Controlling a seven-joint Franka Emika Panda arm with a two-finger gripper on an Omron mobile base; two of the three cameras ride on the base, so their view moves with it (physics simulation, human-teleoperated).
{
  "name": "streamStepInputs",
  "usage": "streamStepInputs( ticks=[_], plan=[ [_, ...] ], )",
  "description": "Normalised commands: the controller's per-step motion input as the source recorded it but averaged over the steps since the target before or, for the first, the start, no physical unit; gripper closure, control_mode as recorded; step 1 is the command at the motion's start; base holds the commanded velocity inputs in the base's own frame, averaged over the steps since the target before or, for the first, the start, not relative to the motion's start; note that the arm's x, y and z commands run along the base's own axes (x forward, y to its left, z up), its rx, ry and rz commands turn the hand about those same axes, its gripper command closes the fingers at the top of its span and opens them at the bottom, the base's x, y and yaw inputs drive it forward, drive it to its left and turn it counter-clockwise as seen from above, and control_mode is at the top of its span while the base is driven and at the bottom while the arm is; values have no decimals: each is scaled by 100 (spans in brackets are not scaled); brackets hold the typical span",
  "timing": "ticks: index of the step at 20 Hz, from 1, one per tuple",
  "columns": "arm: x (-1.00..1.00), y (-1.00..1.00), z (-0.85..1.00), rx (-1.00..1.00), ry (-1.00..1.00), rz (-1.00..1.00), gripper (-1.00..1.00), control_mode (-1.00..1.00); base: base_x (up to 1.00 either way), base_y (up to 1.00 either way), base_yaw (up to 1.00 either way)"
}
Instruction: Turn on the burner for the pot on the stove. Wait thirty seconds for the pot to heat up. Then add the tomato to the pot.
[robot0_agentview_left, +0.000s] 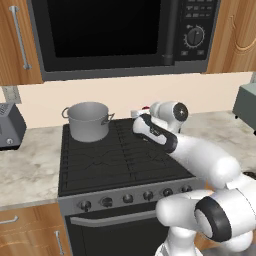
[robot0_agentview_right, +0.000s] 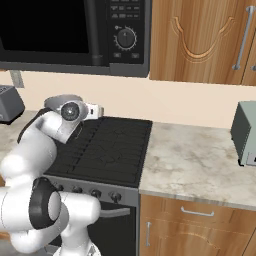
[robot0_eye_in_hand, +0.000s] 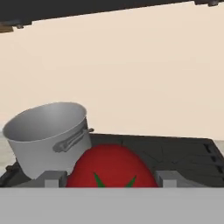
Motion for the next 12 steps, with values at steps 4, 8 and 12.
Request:
streamStepInputs(
  ticks=[4,8,12],
  plan=[
    [-6,100,31,-13,-4,-20,100,-100,0,0,0],
    [-6,89,57,-20,3,-20,100,-100,0,0,0],
    [0,47,79,-13,19,-7,100,-100,0,0,0]
  ],
)
